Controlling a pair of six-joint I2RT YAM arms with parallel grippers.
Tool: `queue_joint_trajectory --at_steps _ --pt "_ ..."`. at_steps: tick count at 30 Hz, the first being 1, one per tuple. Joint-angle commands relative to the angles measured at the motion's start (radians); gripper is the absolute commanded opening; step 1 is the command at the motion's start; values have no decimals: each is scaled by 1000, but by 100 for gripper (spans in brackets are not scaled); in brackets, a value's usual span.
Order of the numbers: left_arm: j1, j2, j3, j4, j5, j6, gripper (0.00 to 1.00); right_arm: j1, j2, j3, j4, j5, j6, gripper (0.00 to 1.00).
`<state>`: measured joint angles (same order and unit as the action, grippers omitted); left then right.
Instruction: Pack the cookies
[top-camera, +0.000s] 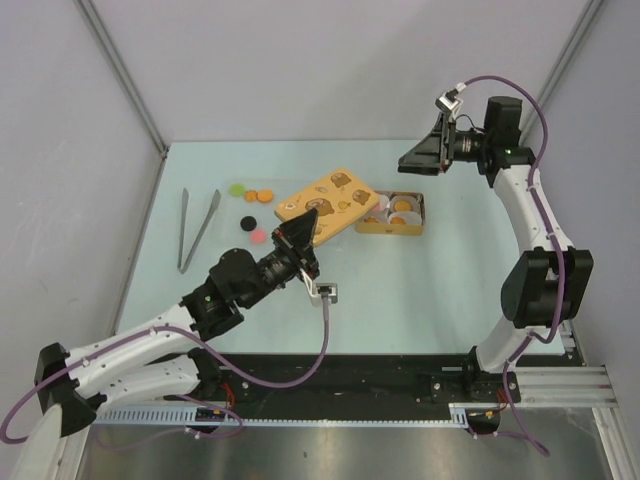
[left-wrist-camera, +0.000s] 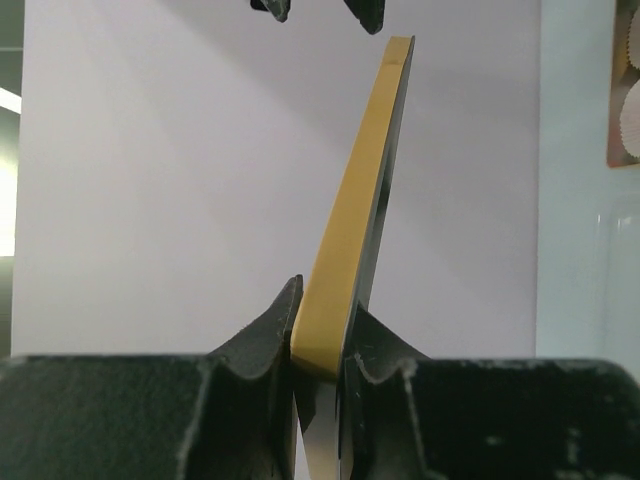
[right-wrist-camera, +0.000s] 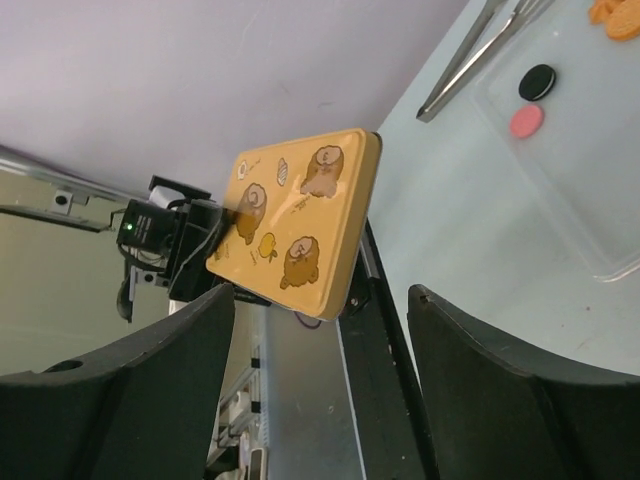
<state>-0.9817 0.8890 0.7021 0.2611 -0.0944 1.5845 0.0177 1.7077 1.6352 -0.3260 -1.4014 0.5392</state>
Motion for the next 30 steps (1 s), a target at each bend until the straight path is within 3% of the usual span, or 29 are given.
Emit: queue_joint_trajectory --at_steps 1,6,9,13,25,30 --pt "-6 -24 -35 127 111 74 1 43 9 43 -7 -54 -13 74" --pt "-5 -25 -92 208 133 123 1 106 36 58 -77 -21 -79 74" --pt "-6 -25 -121 248 143 154 1 136 78 112 -218 11 -214 74" --pt "-6 -21 -127 282 142 173 1 178 141 244 -532 67 -435 74" --pt "-5 -6 -131 293 139 192 4 232 145 239 -630 48 -536 70" --pt "-3 5 -144 300 137 193 8 258 141 238 -666 27 -581 65"
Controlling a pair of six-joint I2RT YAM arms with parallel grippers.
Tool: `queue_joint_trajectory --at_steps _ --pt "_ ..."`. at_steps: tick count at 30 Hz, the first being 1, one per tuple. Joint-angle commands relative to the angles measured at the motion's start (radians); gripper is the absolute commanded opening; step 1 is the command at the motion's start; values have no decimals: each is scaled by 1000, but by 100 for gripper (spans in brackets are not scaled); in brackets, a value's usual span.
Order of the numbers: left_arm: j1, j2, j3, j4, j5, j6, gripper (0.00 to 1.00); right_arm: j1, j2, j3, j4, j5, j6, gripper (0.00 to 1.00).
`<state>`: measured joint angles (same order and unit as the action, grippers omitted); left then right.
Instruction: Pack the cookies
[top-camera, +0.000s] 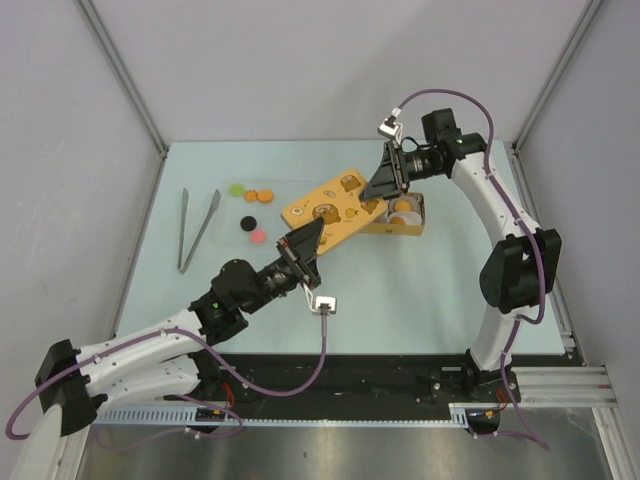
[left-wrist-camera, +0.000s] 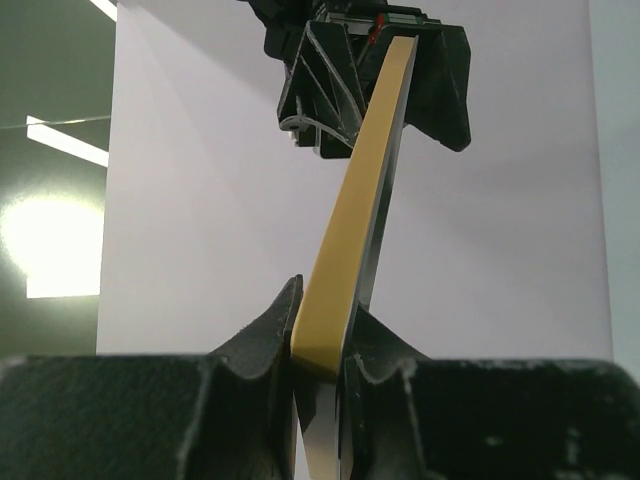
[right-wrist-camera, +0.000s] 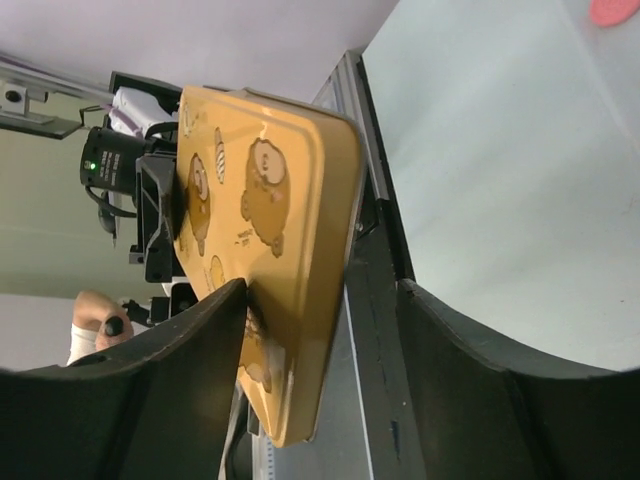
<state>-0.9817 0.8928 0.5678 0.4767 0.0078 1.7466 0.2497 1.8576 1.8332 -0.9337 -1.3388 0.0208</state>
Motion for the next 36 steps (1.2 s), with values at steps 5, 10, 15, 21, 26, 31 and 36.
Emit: queue_joint_trajectory --at_steps 5,10,15,21,26,31,36 --pt "-3 1 -31 95 40 42 10 46 -12 43 -59 -56 -62 56" --pt "0 8 -34 100 38 40 11 75 -17 43 -59 -63 -64 46" --pt "5 6 -42 99 34 42 24 72 -18 38 -54 -80 -61 26" --pt "17 -11 -48 88 6 7 61 28 -34 34 -34 -103 -36 6" --pt "32 -20 -46 66 -40 -15 75 -41 -43 37 -5 -111 -4 2" --pt "40 -25 -22 22 -170 -103 78 -122 -67 -3 158 -62 109 2" --pt "57 24 225 -345 -421 -452 79 -196 -139 -162 484 53 373 2"
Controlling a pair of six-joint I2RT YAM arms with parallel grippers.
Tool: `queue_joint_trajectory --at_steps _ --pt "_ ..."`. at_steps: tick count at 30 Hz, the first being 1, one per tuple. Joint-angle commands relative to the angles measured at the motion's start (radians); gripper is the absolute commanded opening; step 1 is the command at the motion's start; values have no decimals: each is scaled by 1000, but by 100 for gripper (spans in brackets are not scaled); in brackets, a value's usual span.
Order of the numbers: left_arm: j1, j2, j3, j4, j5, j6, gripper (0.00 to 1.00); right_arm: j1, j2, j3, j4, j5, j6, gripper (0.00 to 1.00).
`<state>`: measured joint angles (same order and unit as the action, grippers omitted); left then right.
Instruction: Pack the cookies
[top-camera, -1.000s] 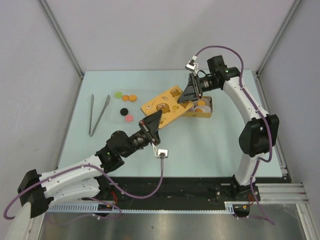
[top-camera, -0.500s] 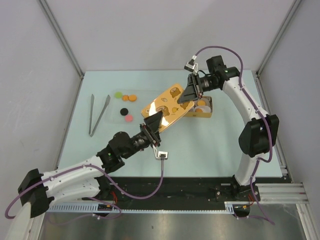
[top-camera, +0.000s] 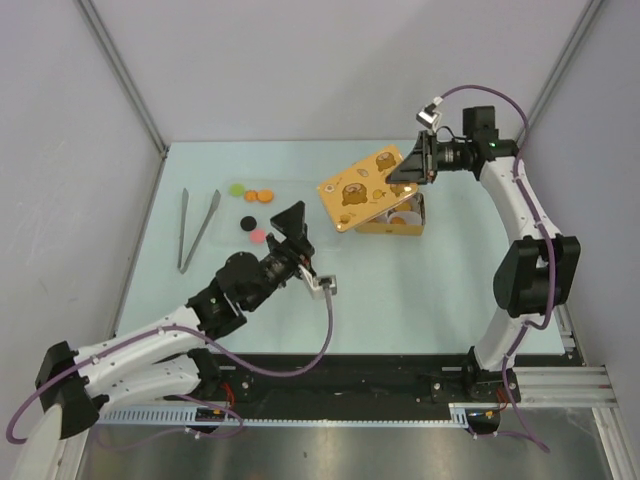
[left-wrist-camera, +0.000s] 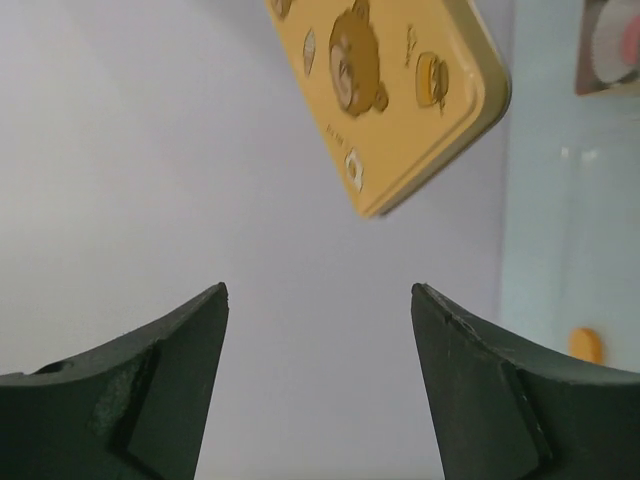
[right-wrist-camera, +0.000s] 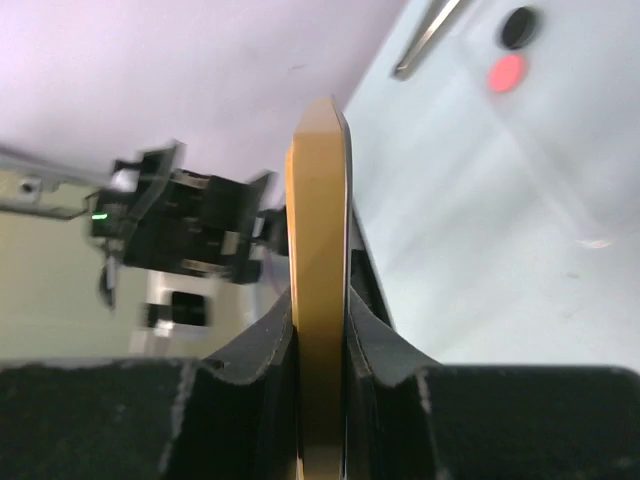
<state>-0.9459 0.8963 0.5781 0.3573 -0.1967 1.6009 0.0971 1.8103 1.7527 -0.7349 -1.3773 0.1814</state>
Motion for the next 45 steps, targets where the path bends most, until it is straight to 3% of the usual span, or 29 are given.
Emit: queue_joint_trajectory --at_steps 1,2,5,8,11,29,45 --pt "32 41 273 -300 -233 -382 79 -63 -98 -108 334 112 230 2" --pt "42 76 393 -461 -242 -454 79 -71 -100 -111 336 153 230 2" --pt "119 134 611 -724 -216 -774 80 -83 -100 -119 339 230 222 2" --pt "197 211 748 -884 -161 -912 80 -83 -108 -151 371 300 248 1" --pt "237 259 786 -945 -101 -1077 80 -85 -126 -194 433 381 283 0" --pt "369 607 902 -808 327 -1625 80 -63 -175 -450 678 687 379 0" --pt "417 1035 1226 -804 476 -1734 80 -39 -74 -498 834 712 437 0"
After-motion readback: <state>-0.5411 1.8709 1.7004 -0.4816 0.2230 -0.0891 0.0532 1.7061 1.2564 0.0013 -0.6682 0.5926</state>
